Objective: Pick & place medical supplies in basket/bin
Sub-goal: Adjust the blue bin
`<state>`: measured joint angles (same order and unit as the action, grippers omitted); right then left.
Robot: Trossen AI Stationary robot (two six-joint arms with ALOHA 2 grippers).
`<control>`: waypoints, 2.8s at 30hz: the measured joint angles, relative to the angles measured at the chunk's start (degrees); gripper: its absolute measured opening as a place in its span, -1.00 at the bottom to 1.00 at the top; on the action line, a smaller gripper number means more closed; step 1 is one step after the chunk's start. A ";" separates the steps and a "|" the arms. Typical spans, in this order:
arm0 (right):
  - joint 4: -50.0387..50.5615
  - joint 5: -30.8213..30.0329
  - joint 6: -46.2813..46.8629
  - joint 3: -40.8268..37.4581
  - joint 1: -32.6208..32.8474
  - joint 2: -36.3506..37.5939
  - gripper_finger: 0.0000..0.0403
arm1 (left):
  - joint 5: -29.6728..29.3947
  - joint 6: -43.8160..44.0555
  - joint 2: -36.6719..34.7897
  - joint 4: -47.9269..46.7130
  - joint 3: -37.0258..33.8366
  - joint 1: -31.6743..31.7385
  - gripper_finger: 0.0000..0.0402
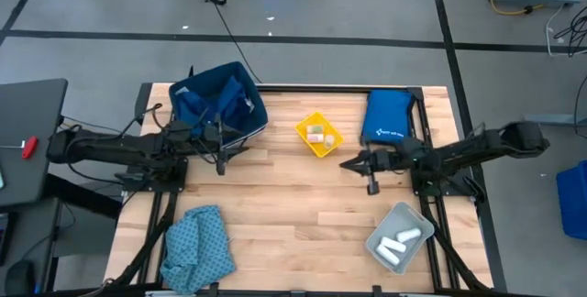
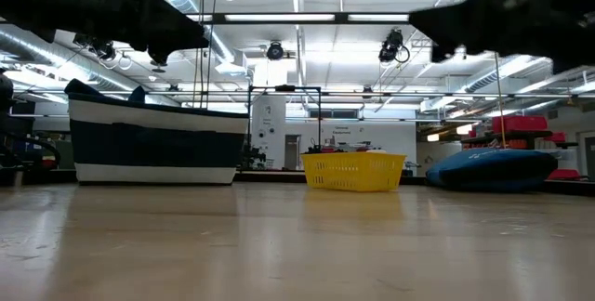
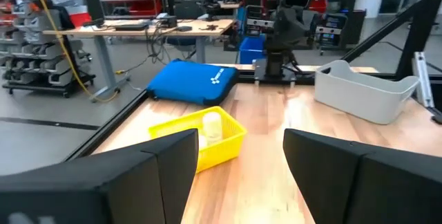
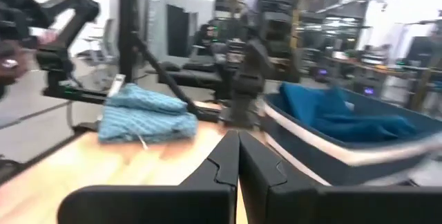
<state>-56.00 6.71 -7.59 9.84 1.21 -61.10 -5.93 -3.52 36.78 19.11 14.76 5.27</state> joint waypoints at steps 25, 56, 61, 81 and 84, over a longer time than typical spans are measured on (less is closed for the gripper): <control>34.45 -4.54 2.82 -9.37 -1.83 33.91 -0.96 | -1.29 3.21 5.53 3.00 0.02 -4.37 0.08; 36.60 -4.47 5.88 -9.37 -1.83 33.75 -0.96 | 4.99 38.14 19.96 -60.15 22.23 -28.38 0.40; 36.61 -4.47 5.88 -9.37 -1.83 33.75 -0.96 | 4.49 38.86 23.41 -59.70 22.23 -29.38 0.40; 36.30 -4.84 5.01 -9.37 -1.81 33.75 -0.96 | -34.24 29.06 25.32 -72.58 29.53 -19.38 0.41; 36.18 -5.00 4.78 -9.37 -1.81 33.75 -0.96 | -33.92 25.46 27.03 -72.29 29.54 -15.13 0.41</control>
<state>-19.82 1.71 -2.82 0.47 -0.60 -27.35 -39.85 21.94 63.81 -53.18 44.30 -9.86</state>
